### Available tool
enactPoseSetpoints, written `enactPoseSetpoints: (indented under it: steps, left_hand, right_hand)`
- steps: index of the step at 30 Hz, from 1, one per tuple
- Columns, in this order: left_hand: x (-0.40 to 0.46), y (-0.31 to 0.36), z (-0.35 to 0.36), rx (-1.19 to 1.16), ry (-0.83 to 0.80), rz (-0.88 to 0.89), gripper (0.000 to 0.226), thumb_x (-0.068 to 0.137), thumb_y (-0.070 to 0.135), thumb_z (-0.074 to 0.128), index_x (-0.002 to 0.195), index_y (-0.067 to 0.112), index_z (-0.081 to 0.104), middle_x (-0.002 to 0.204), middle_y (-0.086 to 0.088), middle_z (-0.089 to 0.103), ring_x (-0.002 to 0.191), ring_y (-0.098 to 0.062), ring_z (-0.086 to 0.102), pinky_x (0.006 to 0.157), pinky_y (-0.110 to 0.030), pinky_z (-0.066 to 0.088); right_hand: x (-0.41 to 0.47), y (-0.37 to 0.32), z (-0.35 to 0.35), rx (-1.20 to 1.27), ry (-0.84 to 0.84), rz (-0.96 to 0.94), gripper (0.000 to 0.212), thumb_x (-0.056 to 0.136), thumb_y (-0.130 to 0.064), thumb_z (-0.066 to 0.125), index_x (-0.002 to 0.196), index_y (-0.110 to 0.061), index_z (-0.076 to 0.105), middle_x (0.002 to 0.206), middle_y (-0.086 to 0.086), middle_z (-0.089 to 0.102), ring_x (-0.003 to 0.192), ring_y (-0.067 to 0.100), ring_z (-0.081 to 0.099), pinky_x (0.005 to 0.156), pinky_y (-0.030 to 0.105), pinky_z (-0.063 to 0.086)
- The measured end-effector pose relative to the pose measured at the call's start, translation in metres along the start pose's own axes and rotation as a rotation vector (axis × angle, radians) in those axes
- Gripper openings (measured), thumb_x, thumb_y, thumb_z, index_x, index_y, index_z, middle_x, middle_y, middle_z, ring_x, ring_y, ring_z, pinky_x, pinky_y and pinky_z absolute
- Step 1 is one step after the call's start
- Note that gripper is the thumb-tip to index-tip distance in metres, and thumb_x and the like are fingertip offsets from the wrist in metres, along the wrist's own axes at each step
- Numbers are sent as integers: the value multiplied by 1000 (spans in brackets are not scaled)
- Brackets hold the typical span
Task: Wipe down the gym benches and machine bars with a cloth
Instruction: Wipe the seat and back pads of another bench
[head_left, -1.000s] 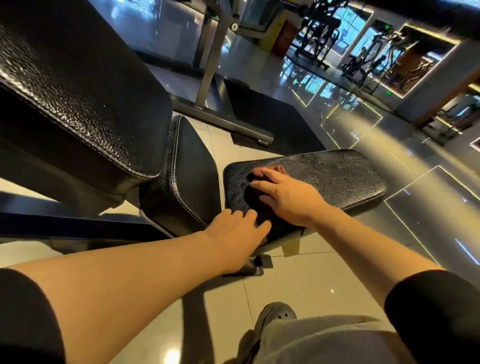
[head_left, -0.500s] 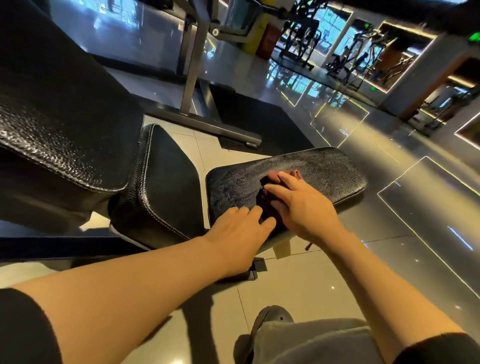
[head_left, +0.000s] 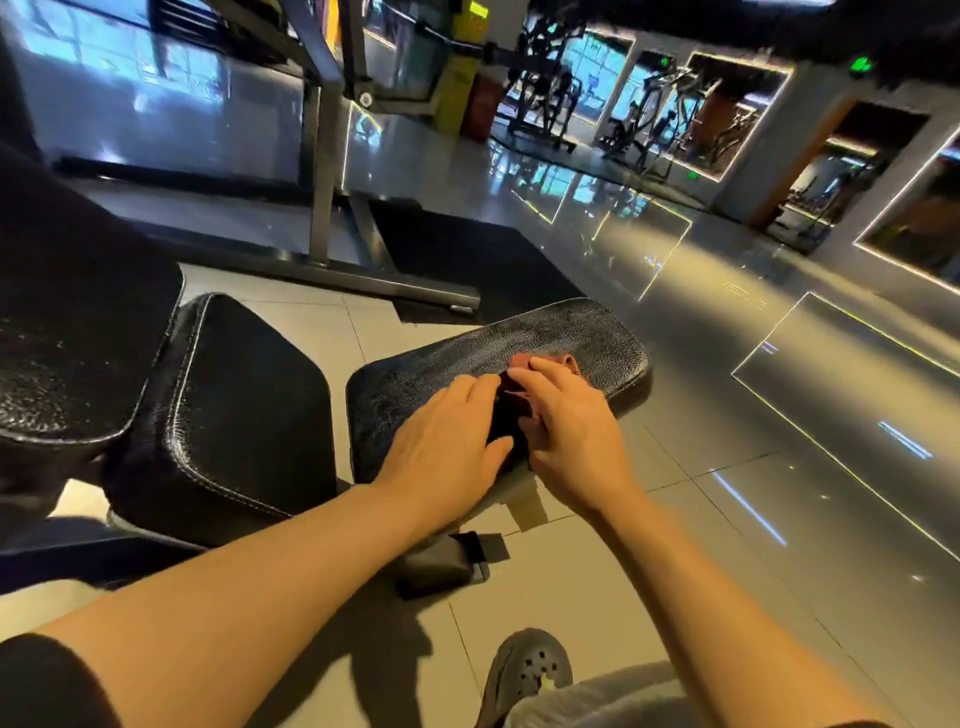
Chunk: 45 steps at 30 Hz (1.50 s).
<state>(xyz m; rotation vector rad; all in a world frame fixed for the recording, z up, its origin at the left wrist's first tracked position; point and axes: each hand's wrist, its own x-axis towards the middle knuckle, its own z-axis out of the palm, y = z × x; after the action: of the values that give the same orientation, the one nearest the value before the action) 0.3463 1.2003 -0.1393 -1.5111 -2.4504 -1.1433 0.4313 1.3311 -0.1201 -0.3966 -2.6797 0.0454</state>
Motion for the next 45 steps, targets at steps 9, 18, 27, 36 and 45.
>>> enactPoseSetpoints:
  steps: [9,18,27,36,45]
  left_hand:
    - [14,2,-1,-730,15,-385,39,89,11,65,121,28,50,118,2,63,96,-7,63,82,-21,53]
    - [6,-1,22,-428,268,-360,28,84,-5,59,84,23,61,95,0,61,87,-11,60,78,-22,53]
    - [14,-10,-7,-647,417,-612,15,96,6,52,98,17,62,92,-3,65,87,-16,63,68,-23,54]
    - [4,-13,-42,-704,418,-522,15,91,5,61,95,17,68,91,-1,69,85,-11,68,77,-28,58]
    - [-7,-37,-88,-352,402,-382,28,92,0,51,98,17,72,97,3,69,92,-10,61,84,-24,47]
  right_hand:
    - [25,-23,3,569,126,254,54,87,10,54,133,-19,56,117,-6,59,112,6,54,91,10,40]
    - [27,-13,-1,617,221,284,36,89,5,57,109,-24,64,118,-7,54,100,2,54,87,16,48]
    - [7,-8,3,255,-45,22,52,71,-55,78,113,-27,67,120,-12,51,112,7,43,92,26,40]
    - [18,-37,3,530,47,39,3,86,-21,70,86,-23,70,84,-8,65,80,9,60,78,33,52]
    - [32,-41,-14,997,58,271,23,99,-20,51,80,-22,65,73,-13,61,71,4,55,69,26,40]
